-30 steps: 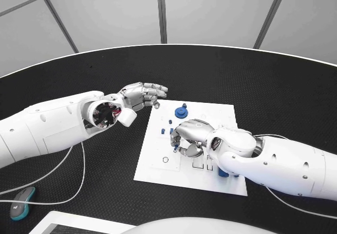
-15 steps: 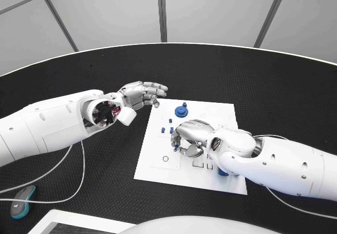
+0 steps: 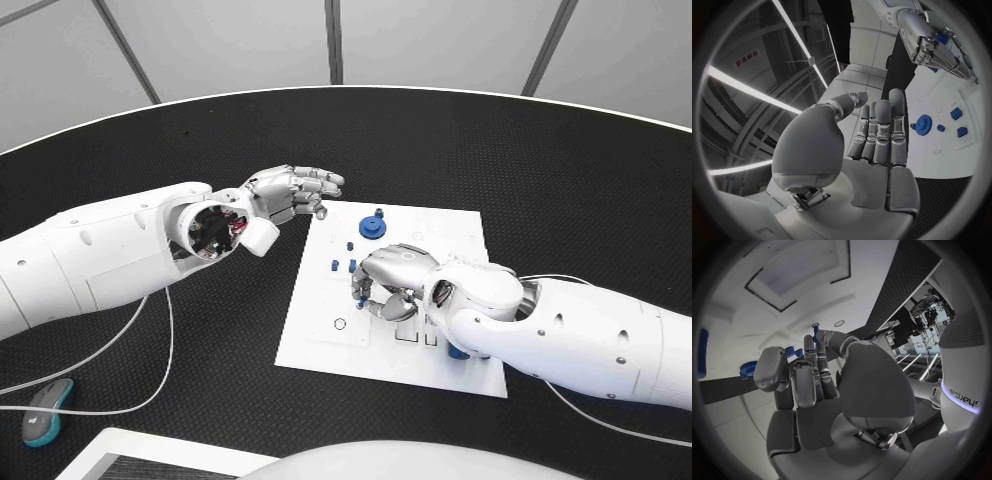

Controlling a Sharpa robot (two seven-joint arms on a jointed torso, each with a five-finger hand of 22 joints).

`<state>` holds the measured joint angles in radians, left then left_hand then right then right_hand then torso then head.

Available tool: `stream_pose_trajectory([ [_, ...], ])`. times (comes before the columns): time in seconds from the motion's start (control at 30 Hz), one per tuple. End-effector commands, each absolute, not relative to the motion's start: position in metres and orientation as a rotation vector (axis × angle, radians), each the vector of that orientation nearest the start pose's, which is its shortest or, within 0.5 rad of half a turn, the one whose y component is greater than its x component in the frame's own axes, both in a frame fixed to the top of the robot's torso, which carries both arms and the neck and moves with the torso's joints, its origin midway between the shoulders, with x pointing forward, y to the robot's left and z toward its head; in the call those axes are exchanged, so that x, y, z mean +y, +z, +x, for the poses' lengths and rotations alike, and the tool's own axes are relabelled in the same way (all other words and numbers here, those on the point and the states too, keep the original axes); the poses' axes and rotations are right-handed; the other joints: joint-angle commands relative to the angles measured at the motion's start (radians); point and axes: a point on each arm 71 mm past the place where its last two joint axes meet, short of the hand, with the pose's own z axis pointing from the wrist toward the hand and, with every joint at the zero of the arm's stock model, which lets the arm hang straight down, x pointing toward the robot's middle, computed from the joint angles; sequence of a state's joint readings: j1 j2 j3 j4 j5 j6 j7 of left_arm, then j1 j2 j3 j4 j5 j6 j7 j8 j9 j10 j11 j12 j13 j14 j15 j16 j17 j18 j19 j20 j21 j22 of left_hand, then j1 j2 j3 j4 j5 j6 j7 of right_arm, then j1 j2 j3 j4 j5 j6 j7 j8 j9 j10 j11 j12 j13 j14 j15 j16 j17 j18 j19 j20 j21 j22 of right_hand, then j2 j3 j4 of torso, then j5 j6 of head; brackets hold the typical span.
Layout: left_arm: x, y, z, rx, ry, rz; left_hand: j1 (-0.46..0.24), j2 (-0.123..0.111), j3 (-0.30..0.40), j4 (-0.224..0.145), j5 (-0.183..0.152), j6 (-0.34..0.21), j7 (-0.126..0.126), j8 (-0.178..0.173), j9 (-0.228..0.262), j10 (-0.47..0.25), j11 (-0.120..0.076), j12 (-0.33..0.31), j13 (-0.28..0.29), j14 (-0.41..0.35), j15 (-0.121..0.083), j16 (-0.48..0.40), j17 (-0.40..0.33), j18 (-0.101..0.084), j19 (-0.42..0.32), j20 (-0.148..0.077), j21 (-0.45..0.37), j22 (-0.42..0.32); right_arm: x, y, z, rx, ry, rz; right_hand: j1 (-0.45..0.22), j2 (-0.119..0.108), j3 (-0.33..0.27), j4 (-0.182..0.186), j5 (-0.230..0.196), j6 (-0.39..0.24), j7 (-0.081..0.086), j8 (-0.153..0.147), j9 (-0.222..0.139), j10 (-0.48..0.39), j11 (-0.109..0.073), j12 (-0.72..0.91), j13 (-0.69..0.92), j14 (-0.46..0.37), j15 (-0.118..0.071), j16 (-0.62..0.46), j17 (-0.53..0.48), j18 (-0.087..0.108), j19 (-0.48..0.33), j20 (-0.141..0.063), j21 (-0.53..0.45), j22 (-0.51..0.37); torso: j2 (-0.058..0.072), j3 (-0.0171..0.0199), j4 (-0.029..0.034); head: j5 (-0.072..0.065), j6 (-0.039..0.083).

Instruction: Assemble the parts on the task board

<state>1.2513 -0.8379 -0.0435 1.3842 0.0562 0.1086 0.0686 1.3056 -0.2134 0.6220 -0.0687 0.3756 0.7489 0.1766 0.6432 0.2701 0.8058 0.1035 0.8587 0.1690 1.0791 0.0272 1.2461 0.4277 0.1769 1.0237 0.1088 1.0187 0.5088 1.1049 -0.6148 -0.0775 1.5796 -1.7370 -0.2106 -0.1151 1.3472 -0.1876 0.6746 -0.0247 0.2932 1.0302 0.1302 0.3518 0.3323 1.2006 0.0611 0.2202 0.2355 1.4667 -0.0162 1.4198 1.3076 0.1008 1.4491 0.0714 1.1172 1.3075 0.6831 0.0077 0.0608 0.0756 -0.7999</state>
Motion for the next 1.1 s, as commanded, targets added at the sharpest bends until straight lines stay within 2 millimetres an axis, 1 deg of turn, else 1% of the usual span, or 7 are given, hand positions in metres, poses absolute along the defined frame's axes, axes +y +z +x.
stream_pose_trajectory([
  [0.03, 0.226, -0.181, 0.508, 1.833, -1.654, -1.187, 0.001, 0.011, -0.004, 0.001, -0.003, 0.002, 0.002, -0.006, 0.001, 0.001, 0.004, -0.005, -0.002, -0.008, -0.001, -0.003, -0.001, 0.009, -0.007, 0.002, -0.007, -0.001, -0.064, -0.231, 0.425, 1.689, 0.798, -0.594, -0.002, 0.007, 0.001, -0.004, 0.004, -0.001, 0.003, 0.003, 0.001, 0.006, -0.003, -0.004, 0.001, 0.057, -0.008, -0.002, 0.023, -0.016, 0.007, 0.001, 0.008, 0.055, 0.0, -0.0005, -0.0003, 0.0, -0.002],
  [0.2, 0.226, -0.181, 0.508, 1.835, -1.654, -1.187, 0.001, 0.011, -0.005, 0.001, -0.003, 0.002, 0.003, -0.006, 0.001, 0.001, 0.004, -0.006, -0.002, -0.008, 0.0, -0.004, -0.001, 0.009, -0.007, 0.002, -0.007, -0.001, -0.063, -0.232, 0.426, 1.694, 0.796, -0.597, -0.002, 0.007, 0.001, -0.004, 0.004, -0.001, 0.003, 0.003, 0.001, 0.006, -0.003, -0.004, 0.001, 0.057, -0.008, -0.002, 0.023, -0.016, 0.007, 0.001, 0.008, 0.055, 0.001, -0.0004, 0.0011, 0.0, -0.003],
  [0.5, 0.226, -0.181, 0.508, 1.836, -1.654, -1.187, 0.001, 0.012, -0.006, 0.002, -0.003, 0.002, 0.003, -0.006, 0.001, 0.001, 0.004, -0.006, -0.002, -0.008, 0.0, -0.004, -0.002, 0.009, -0.007, 0.003, -0.008, -0.002, -0.06, -0.235, 0.425, 1.712, 0.794, -0.61, -0.002, 0.008, 0.001, -0.004, 0.004, -0.002, 0.003, 0.003, 0.002, 0.006, -0.003, -0.005, 0.001, 0.057, -0.007, -0.002, 0.024, -0.016, 0.007, 0.001, 0.01, 0.056, 0.0, -0.0003, -0.0005, 0.002, -0.008],
  [0.7, 0.226, -0.181, 0.507, 1.84, -1.654, -1.187, 0.001, 0.012, -0.006, 0.002, -0.003, 0.002, 0.003, -0.006, 0.001, 0.001, 0.004, -0.006, -0.002, -0.008, 0.0, -0.004, -0.002, 0.009, -0.007, 0.003, -0.008, -0.002, -0.059, -0.237, 0.425, 1.721, 0.792, -0.612, -0.002, 0.008, 0.001, -0.005, 0.003, -0.002, 0.003, 0.003, 0.002, 0.006, -0.002, -0.005, 0.001, 0.057, -0.007, -0.001, 0.024, -0.017, 0.008, 0.001, 0.013, 0.058, 0.0, -0.0004, 0.0002, 0.003, -0.011],
  [0.9, 0.226, -0.181, 0.507, 1.841, -1.654, -1.187, 0.001, 0.012, -0.006, 0.002, -0.003, 0.002, 0.003, -0.006, 0.001, 0.001, 0.004, -0.006, -0.002, -0.008, 0.0, -0.004, -0.002, 0.009, -0.007, 0.003, -0.008, -0.002, -0.058, -0.238, 0.425, 1.732, 0.785, -0.616, -0.003, 0.008, 0.0, -0.005, 0.001, -0.003, 0.004, 0.002, 0.002, 0.005, -0.002, -0.007, 0.0, 0.056, -0.007, -0.003, 0.021, -0.017, 0.009, 0.001, 0.016, 0.059, 0.0, -0.0005, -0.0004, 0.002, -0.011],
  [1.03, 0.226, -0.181, 0.507, 1.842, -1.655, -1.186, 0.001, 0.012, -0.006, 0.002, -0.003, 0.002, 0.003, -0.006, 0.001, 0.001, 0.004, -0.006, -0.002, -0.008, 0.0, -0.004, -0.002, 0.009, -0.007, 0.003, -0.008, -0.002, -0.058, -0.24, 0.425, 1.75, 0.775, -0.626, -0.011, 0.007, -0.006, -0.005, -0.01, -0.011, 0.007, -0.003, 0.003, -0.003, 0.002, -0.015, -0.002, 0.054, -0.004, -0.008, 0.012, -0.018, 0.01, 0.003, 0.02, 0.062, 0.0, -0.0002, -0.0006, 0.002, -0.012],
  [1.1, 0.225, -0.181, 0.507, 1.843, -1.656, -1.186, 0.001, 0.012, -0.006, 0.002, -0.003, 0.002, 0.003, -0.006, 0.001, 0.001, 0.004, -0.006, -0.002, -0.008, 0.0, -0.004, -0.002, 0.009, -0.007, 0.003, -0.008, -0.002, -0.058, -0.242, 0.427, 1.76, 0.768, -0.63, -0.024, 0.006, -0.007, 0.0, -0.029, -0.029, 0.014, -0.015, 0.002, -0.032, 0.011, -0.039, -0.013, 0.052, 0.003, -0.014, 0.004, -0.016, 0.005, 0.008, 0.002, 0.056, -0.001, -0.0005, -0.0021, 0.001, -0.01],
])
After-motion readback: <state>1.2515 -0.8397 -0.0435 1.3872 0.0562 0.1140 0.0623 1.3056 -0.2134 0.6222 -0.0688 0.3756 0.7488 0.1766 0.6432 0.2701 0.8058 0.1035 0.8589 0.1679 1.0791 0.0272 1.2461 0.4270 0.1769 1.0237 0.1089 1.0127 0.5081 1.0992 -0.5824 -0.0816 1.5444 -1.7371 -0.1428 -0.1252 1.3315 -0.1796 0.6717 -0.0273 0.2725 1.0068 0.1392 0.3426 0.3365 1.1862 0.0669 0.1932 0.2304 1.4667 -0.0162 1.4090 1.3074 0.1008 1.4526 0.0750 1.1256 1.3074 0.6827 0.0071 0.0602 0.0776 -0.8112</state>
